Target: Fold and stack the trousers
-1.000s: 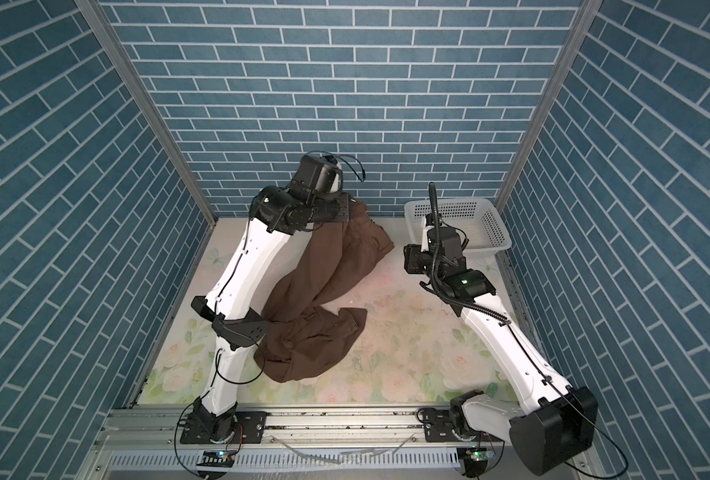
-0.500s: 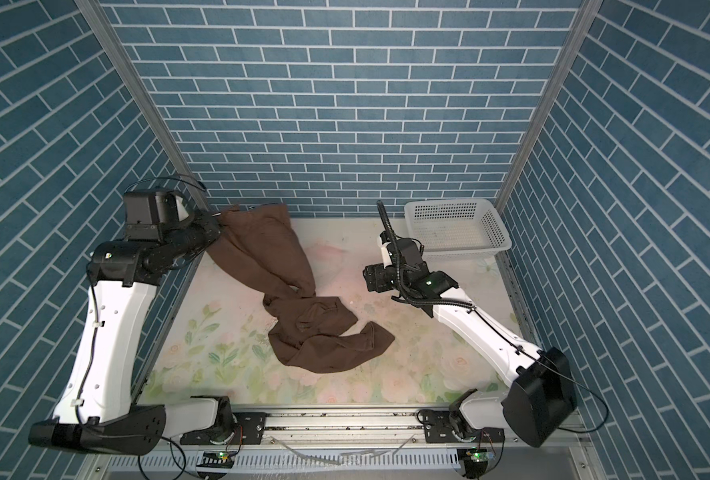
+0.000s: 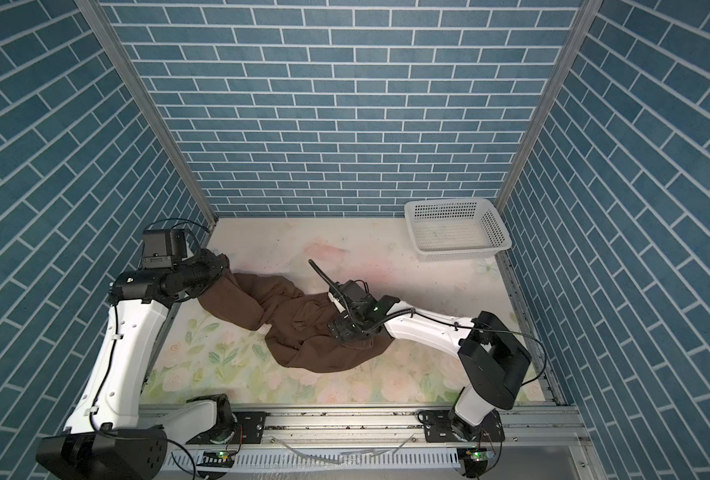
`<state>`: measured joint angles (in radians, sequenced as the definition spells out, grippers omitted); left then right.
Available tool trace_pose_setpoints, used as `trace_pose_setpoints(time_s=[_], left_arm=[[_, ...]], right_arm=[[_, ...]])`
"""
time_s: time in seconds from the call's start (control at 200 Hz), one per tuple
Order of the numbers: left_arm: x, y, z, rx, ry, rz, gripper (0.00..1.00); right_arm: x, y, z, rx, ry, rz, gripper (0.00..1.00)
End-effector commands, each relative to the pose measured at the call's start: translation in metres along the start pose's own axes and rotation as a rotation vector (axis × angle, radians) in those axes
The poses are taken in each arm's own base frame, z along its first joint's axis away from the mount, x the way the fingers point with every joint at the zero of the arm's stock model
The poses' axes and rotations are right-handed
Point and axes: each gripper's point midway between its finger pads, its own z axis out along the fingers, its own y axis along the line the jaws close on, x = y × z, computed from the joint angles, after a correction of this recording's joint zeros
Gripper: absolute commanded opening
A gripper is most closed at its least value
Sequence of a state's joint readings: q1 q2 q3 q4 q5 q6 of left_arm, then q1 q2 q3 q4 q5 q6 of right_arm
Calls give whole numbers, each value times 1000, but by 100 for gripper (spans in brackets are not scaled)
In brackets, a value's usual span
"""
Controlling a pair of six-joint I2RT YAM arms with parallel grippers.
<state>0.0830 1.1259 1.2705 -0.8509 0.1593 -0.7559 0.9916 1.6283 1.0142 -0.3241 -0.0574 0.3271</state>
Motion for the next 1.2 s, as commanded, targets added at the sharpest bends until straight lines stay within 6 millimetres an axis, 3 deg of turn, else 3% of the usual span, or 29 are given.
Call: trace_pose_setpoints(time_s=[0.0, 0.09, 0.125, 0.19, 0.275, 0.36, 0.495, 0.56, 0.63, 0.655, 0.68, 0.75, 0.835, 0.925, 1.0, 1.085, 1.195], left_arm=[[2, 4, -1, 9, -14, 9, 5], [10, 17, 4, -19, 6, 0, 5], [12, 21, 4, -24, 11, -7, 5], [12, 26, 2, -23, 4, -17, 5], [6, 29, -3, -14, -12, -19, 5], [3, 30, -7, -9, -10, -10, 5], [16, 31, -4, 3, 50, 22, 6], [27, 46, 0, -40, 71, 33, 7], [38, 69, 3, -121, 83, 29, 7], [41, 79, 3, -156, 87, 18, 6], [44, 89, 1, -191, 81, 4, 6], [54, 112, -3, -260, 69, -34, 9], [66, 141, -12, -360, 45, -78, 24], [75, 165, -20, -443, 37, -124, 58], [77, 172, -24, -469, 39, -155, 80], [76, 169, -27, -455, 33, -168, 89], [73, 161, -21, -398, 22, -183, 94]], right_arm=[[28, 6, 22, -45, 80, 53, 83], [41, 1, 34, -24, 120, 103, 72], [47, -6, 36, 7, 142, 123, 59], [55, -28, 36, 93, 154, 173, 21], [65, -61, 28, 166, 150, 272, 0], [81, -107, 11, 273, 151, 415, 0], [122, -197, -52, 564, 130, 659, 0], [128, -222, -81, 658, 89, 692, 0], [127, -235, -105, 733, 39, 710, 0], [125, -236, -110, 742, 23, 721, 1], [123, -236, -116, 742, 1, 736, 9], [108, -232, -124, 697, -59, 747, 44], [79, -228, -135, 647, -121, 696, 63], [44, -226, -146, 612, -185, 639, 70], [11, -217, -150, 560, -244, 576, 73], [-29, -190, -136, 443, -270, 468, 75], [-63, -146, -95, 316, -204, 308, 74]])
